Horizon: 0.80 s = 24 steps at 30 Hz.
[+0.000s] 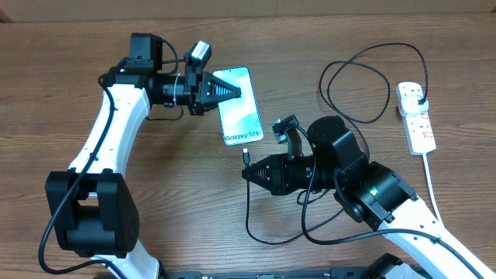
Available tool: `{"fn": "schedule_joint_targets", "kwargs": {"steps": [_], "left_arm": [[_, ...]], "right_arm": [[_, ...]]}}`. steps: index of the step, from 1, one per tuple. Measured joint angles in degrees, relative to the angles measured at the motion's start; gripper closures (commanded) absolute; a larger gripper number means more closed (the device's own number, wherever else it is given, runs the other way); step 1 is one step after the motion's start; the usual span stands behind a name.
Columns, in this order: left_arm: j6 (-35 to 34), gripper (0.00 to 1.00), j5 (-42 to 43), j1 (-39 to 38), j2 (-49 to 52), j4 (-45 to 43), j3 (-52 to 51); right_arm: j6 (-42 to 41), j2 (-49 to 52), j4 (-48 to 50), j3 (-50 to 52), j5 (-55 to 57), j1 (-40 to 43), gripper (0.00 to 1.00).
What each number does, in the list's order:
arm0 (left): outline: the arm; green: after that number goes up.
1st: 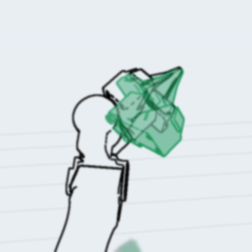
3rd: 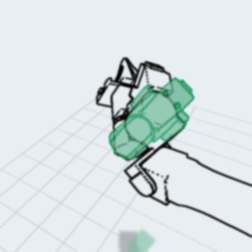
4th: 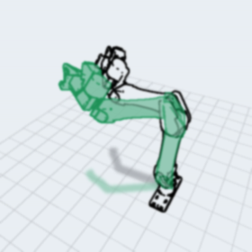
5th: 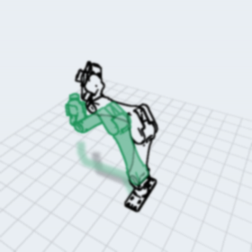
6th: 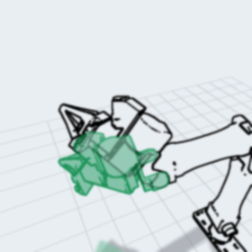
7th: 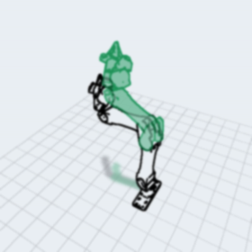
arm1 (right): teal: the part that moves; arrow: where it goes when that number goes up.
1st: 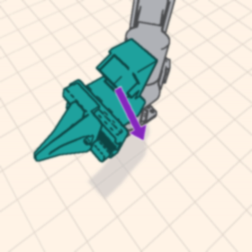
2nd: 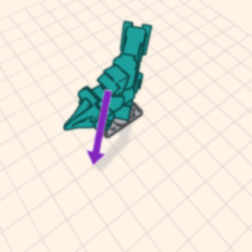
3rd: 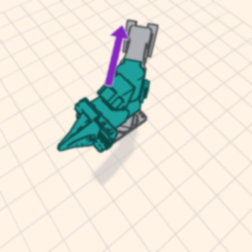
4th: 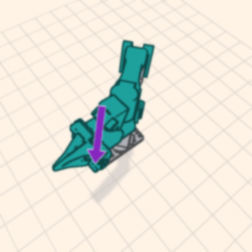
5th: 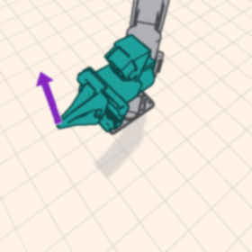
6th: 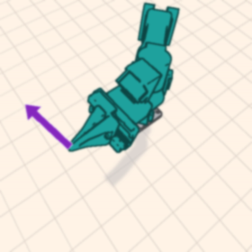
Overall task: Plug charger to phone and switch on socket
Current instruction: 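Push the USB-C plug upward into the phone's port with the right gripper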
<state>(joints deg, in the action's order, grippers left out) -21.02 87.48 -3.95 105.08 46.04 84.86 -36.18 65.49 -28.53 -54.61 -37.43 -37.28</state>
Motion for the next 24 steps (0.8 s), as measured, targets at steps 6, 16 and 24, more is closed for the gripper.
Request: {"fn": "schedule_joint_targets", "kwargs": {"steps": [6,16,24], "left_arm": [[0.0,0.96,0.0,-0.6,0.0,0.1,0.0],[0.7,0.96,0.0,-0.9,0.0,1.1,0.0],[1.7,0.96,0.0,-0.9,0.0,1.1,0.0]], "right_arm": [[0.2,0.0,0.0,0.0,0.0,0.0,0.96],[0.8,0.0,-0.1,0.0,0.0,0.1,0.96],[1.1,0.0,-0.9,0.0,0.0,0.7,0.96]]}}
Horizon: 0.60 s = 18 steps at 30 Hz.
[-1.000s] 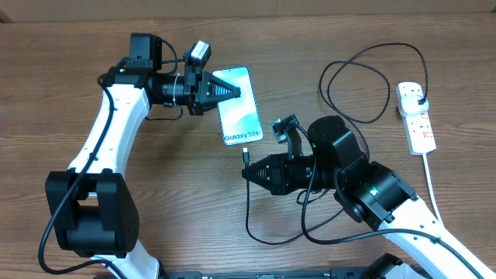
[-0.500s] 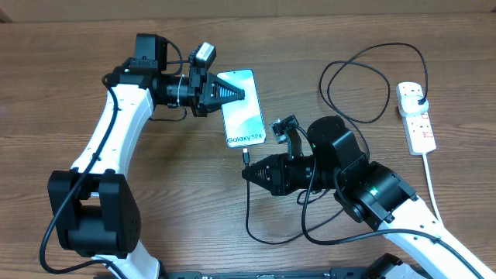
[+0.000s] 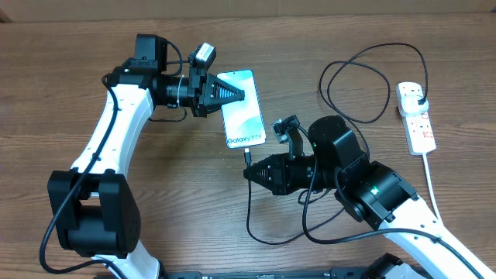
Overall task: Plug charger to phone and switch on socket
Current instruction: 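Push the USB-C plug upward into the phone's port with the right gripper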
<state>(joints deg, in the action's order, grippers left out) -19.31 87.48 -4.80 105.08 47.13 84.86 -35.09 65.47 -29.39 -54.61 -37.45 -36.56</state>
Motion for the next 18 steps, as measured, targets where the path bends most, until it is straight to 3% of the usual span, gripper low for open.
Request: {"fn": "schedule_joint_targets", "kwargs": {"steps": [18], "left_arm": [[0.2,0.96,0.0,0.0,0.0,0.0,0.0]], "right_arm": [[0.5,-0.3,-0.2,0.0,0.4,0.1,0.96]]}}
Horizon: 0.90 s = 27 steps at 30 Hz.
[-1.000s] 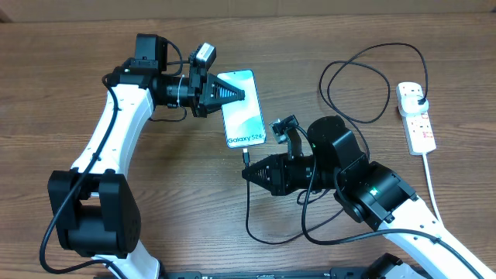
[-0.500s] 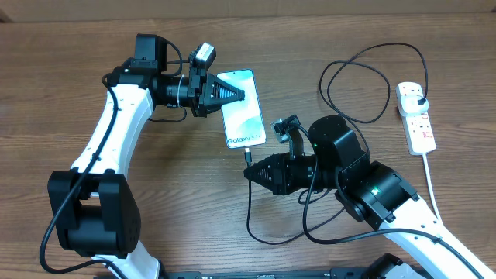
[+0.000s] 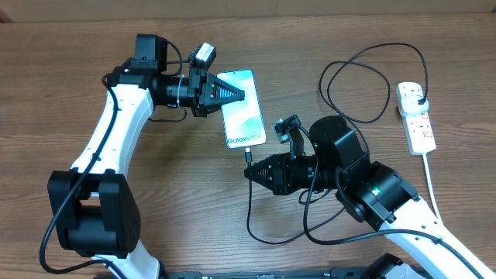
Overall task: Plug charger to phone and switch on socket
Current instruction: 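Push the USB-C plug upward into the phone's port with the right gripper, then hold the plug pressed into the phone while the left gripper holds the phone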
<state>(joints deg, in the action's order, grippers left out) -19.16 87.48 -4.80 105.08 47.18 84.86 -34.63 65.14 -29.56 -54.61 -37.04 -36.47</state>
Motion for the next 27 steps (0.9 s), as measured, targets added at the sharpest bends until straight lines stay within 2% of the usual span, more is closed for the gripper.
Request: {"fn": "schedule_joint_targets", "kwargs": {"steps": [27], "left_arm": [[0.3,0.96,0.0,-0.8,0.0,0.0,0.0]], "right_arm": [[0.1,0.0,-0.1,0.0,1.2,0.0,0.96]]}}
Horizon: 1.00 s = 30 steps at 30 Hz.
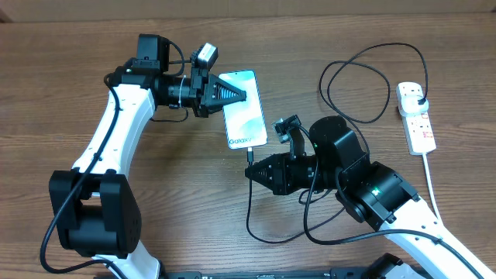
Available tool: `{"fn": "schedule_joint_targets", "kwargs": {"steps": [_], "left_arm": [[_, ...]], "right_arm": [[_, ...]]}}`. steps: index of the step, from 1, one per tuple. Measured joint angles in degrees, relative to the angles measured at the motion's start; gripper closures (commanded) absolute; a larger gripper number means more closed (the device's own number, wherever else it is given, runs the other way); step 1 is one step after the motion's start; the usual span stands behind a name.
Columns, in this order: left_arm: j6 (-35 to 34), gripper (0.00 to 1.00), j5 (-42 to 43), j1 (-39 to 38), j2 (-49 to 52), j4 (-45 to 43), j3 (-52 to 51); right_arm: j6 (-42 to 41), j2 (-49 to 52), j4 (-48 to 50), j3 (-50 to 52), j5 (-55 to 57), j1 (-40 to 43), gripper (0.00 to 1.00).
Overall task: Plug charger to phone and switch on socket
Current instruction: 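Hold the plug pressed into the phone while the left gripper holds the phone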
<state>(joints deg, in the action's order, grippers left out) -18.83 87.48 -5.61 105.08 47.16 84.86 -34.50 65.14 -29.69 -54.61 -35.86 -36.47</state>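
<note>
The phone (245, 110) lies face up on the wooden table, its lit screen reading "Galaxy S24", its bottom edge toward the near side. My left gripper (241, 95) rests on its upper left part, fingers drawn to a point. Just below the phone's bottom edge sits the black plug (250, 156) of the charger cable (249, 203). My right gripper (249, 173) is shut on the cable just behind that plug. The cable loops away to a white socket strip (416, 120) at the far right, where a charger (419, 99) is plugged in.
The black cable makes a large loop (358, 85) on the table right of the phone and another loop (279, 232) under my right arm. The socket strip's own white lead (431, 186) runs toward the near right edge.
The phone and my left gripper have shifted slightly to the right. The plug in my right gripper has come a little closer to the phone's bottom edge.
At first the phone lay further left with my left gripper on it and the plug just below its bottom edge in my right gripper. Over the moments both phone and left gripper moved rightward in small steps, and the plug now sits close under the phone's bottom edge.
</note>
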Motion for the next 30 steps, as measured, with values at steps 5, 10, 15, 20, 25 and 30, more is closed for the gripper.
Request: {"fn": "schedule_joint_targets", "kwargs": {"steps": [5,10,15,20,25,30], "left_arm": [[0.6,0.96,0.0,0.0,0.0,0.0,0.0],[1.1,0.96,0.0,0.0,0.0,0.0,0.0],[1.3,0.96,0.0,0.0,0.0,0.0,0.0],[1.3,0.96,0.0,0.0,0.0,0.0,0.0],[1.4,0.96,0.0,0.0,0.0,0.0,0.0],[1.5,0.96,0.0,0.0,0.0,0.0,0.0]], "right_arm": [[0.0,0.0,0.0,0.0,0.0,0.0,0.96],[0.0,0.0,0.0,0.0,-0.2,0.0,0.96],[0.0,0.0,0.0,0.0,-0.3,0.0,0.96],[0.0,0.0,0.0,0.0,-0.3,0.0,0.96],[0.0,-0.2,0.0,0.0,-0.3,0.0,0.96],[0.0,-0.4,0.0,0.0,-0.3,0.0,0.96]]}}
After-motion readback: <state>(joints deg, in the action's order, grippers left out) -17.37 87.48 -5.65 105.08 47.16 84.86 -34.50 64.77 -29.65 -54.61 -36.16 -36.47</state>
